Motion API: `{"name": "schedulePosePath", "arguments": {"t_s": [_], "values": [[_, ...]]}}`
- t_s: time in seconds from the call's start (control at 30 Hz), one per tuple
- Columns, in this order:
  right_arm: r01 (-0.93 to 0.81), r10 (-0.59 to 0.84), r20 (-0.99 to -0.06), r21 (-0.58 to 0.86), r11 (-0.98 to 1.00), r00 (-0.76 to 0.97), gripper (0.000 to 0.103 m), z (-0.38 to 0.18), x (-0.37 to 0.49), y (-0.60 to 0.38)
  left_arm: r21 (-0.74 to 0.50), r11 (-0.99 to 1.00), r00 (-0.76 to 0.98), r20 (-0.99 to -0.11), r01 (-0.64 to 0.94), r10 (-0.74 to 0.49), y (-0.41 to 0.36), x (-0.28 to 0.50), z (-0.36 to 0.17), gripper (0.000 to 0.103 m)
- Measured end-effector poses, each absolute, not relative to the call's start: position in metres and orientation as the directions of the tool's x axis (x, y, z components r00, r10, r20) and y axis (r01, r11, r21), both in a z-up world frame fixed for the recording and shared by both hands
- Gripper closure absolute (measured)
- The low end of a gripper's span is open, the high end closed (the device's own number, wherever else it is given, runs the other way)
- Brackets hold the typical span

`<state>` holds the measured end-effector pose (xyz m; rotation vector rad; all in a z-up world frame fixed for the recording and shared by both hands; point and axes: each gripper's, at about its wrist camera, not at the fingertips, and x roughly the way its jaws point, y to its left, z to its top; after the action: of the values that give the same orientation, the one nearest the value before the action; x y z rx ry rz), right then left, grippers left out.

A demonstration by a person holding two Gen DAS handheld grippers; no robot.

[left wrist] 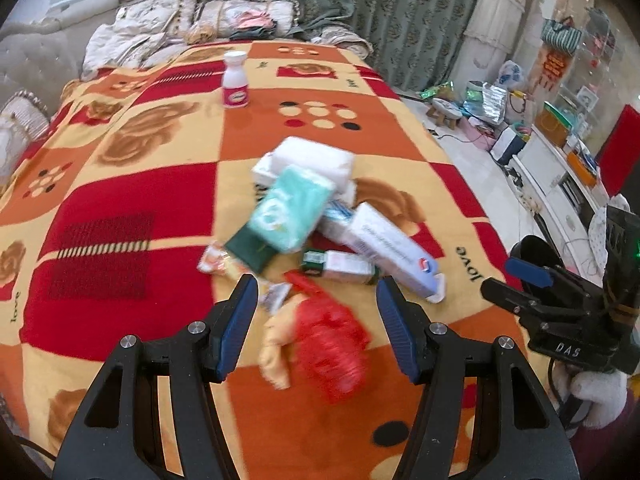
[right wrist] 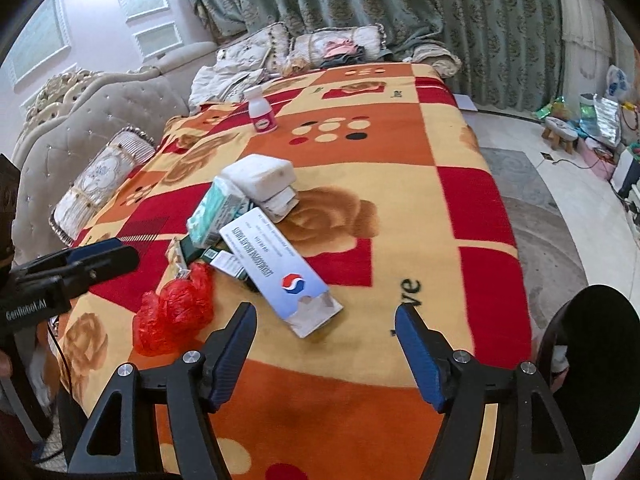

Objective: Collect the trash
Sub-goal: 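Grasp the red plastic bag with the left tool while the right tool grasps the beige cloth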

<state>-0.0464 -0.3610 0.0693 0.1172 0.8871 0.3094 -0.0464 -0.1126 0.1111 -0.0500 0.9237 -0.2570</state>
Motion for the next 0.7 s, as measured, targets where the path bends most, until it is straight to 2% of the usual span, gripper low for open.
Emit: {"name": "schedulePosePath", "arguments": {"t_s": [0.37, 0.6, 0.63, 0.67, 0.7], "values": [[-0.242, 0.333, -0.755, 0.235, 0.942, 0.565, 0.033, 0.062, -0.042, -0.344, -0.171, 0.945, 0.495, -0.818, 0.278, -0.294, -0.114, -0.067, 0.082, 0.042], [-0.257, 0.337, -0.761, 0.228, 0.939, 0.555, 0.032, 0.061, -0.038, -0.336, -0.246, 0.930, 0.443, -0.826, 0.275, -0.349, -0.130, -0.053, 0.053, 0.043], [-0.256, 0.337, -0.761, 0.229, 0.939, 0.554, 0.032, 0.061, -0.038, -0.336, -0.247, 0.930, 0.437, -0.829, 0.273, -0.349, -0.131, -0.051, 0.050, 0.050], [-0.254, 0.336, -0.762, 0.229, 0.940, 0.554, 0.032, 0.060, -0.037, -0.337, -0.252, 0.928, 0.431, -0.830, 0.273, -0.353, -0.132, -0.050, 0.048, 0.071], [-0.252, 0.334, -0.763, 0.229, 0.940, 0.553, 0.032, 0.060, -0.037, -0.337, -0.261, 0.925, 0.416, -0.835, 0.277, -0.360, -0.133, -0.049, 0.046, 0.075]]}}
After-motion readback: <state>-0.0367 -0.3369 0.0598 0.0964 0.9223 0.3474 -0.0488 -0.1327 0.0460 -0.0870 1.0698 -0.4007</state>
